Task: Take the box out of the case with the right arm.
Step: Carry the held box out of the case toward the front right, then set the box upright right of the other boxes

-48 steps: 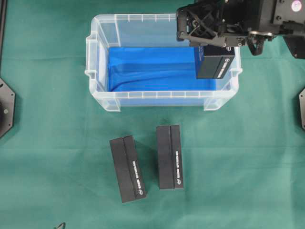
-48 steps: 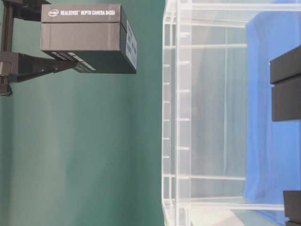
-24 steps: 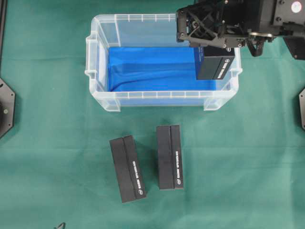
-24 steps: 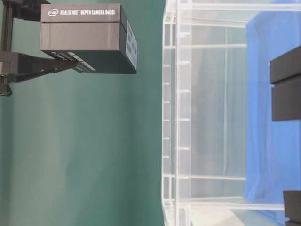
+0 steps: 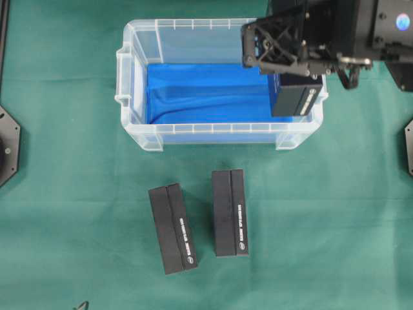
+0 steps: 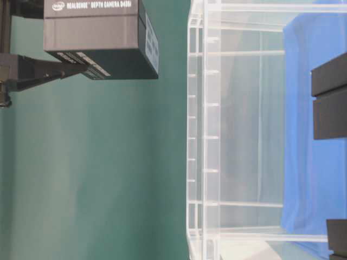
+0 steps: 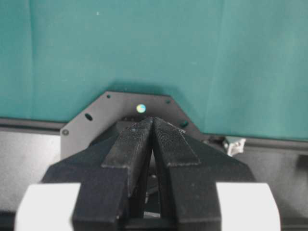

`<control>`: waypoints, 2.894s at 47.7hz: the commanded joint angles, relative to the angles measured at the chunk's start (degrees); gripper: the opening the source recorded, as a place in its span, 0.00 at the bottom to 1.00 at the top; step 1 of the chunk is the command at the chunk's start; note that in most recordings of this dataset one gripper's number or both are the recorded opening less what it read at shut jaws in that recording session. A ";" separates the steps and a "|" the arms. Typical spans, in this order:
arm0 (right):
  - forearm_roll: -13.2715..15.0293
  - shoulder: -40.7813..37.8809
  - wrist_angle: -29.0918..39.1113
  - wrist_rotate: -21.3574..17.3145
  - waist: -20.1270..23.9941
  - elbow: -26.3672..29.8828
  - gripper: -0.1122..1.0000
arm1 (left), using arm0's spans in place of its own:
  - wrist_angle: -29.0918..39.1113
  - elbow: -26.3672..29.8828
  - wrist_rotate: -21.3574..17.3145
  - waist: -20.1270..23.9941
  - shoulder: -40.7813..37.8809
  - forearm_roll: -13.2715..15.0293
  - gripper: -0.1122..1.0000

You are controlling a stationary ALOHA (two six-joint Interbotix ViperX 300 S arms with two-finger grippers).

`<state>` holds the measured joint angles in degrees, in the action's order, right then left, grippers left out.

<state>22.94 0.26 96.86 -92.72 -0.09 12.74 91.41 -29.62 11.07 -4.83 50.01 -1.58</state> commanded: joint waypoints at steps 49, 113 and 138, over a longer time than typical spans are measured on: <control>-0.53 -3.78 10.11 -26.81 29.44 9.84 0.68 | -0.18 0.44 0.00 -0.09 -0.18 -0.09 0.10; -9.40 -6.24 -26.72 -37.79 26.63 -25.49 0.68 | -0.18 0.35 0.00 0.00 -0.44 -0.09 0.10; -9.84 -6.24 -27.86 -37.79 26.54 -25.31 0.68 | -0.18 -0.09 0.00 -0.09 -0.18 -0.09 0.10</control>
<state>13.18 -7.12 69.35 -130.52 26.46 -13.45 91.41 -30.23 11.07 -4.83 50.01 -1.58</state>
